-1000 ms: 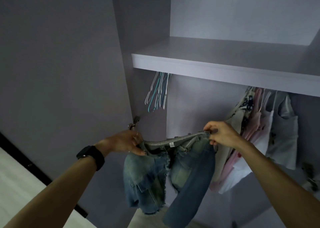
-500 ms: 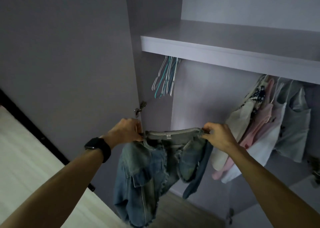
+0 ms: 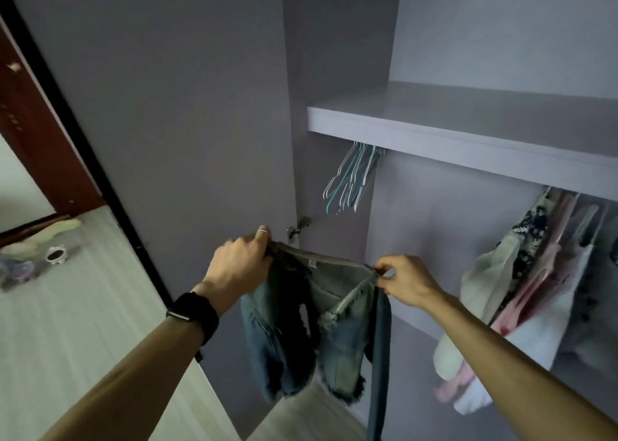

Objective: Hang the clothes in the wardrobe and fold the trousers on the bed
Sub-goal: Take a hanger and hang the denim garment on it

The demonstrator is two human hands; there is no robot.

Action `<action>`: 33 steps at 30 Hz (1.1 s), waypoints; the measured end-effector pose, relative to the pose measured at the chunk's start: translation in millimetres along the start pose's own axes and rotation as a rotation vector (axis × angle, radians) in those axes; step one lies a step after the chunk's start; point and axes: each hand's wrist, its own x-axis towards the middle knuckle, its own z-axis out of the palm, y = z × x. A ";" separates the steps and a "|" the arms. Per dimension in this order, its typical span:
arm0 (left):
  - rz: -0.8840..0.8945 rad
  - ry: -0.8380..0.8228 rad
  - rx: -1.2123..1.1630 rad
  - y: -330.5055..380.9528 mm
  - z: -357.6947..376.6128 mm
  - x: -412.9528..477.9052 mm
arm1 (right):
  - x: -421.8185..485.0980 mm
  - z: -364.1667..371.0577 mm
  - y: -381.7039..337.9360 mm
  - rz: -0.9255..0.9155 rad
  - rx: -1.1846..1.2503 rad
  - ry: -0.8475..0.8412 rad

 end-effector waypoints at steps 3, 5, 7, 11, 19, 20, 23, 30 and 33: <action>0.219 0.229 0.432 6.2 -16.8 13.6 | 17.2 5.1 -14.7 0.013 -0.085 -0.021; 0.274 0.296 0.566 5.0 -20.8 22.0 | 27.4 12.1 -18.0 0.041 -0.083 -0.046; 0.356 0.317 0.669 -4.2 -19.1 34.6 | 45.1 17.9 -18.6 0.059 -0.049 -0.009; 0.337 0.211 0.901 -16.5 -11.3 65.7 | 101.3 12.9 -16.1 0.125 -0.001 0.139; 0.266 0.248 1.011 -64.0 35.7 124.5 | 226.9 8.0 -13.5 0.321 0.117 0.402; 0.247 0.271 1.013 -71.1 40.9 126.8 | 238.2 10.4 -12.5 0.338 0.147 0.419; 0.233 0.402 0.969 -93.9 55.0 128.9 | 264.5 24.1 -6.6 0.369 0.209 0.470; 0.320 0.538 0.993 -111.7 67.3 133.6 | 283.4 44.5 7.6 0.373 0.391 0.614; 0.336 0.532 0.986 -113.2 74.9 130.9 | 291.1 52.6 5.1 0.361 0.506 0.636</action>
